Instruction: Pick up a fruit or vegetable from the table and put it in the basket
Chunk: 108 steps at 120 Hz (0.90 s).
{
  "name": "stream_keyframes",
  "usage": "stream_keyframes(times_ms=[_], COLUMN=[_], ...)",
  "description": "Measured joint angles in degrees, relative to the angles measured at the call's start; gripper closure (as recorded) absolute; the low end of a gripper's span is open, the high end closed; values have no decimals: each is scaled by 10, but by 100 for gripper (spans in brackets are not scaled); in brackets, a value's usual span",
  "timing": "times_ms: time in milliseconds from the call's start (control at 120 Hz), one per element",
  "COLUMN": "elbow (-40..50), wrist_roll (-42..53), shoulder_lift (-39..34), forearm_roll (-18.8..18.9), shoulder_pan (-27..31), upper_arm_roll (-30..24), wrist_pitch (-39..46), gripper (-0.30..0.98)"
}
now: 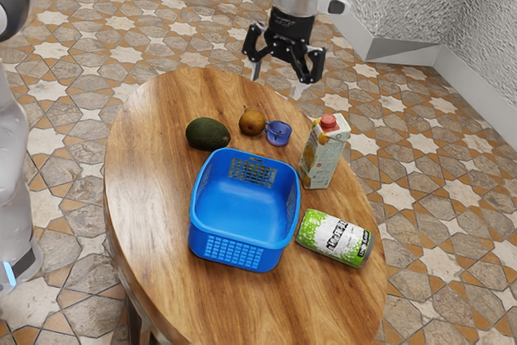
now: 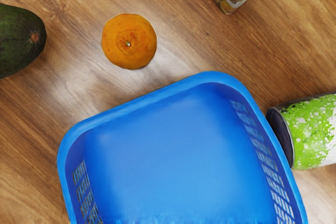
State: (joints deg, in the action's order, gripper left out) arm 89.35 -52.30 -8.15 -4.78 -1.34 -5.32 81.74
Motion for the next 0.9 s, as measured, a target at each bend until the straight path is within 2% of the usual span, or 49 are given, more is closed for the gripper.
stream_keyframes(times_ms=[192, 392, 542, 675, 800, 900], elbow=[19, 25, 27, 75, 152, 182], wrist_roll=[-108, -198, -266, -322, -372, -420], shoulder_lift=[-3, 23, 30, 35, 21, 10], forearm_roll=[5, 3, 2, -6, -22, -38], shoulder_pan=[16, 80, 98, 137, 124, 120], upper_arm_roll=[-8, 33, 96, 122, 125, 126], wrist_pitch=[-19, -27, -15, 26, 90, 134], gripper=[0, 0, 0, 0, 0, 0])
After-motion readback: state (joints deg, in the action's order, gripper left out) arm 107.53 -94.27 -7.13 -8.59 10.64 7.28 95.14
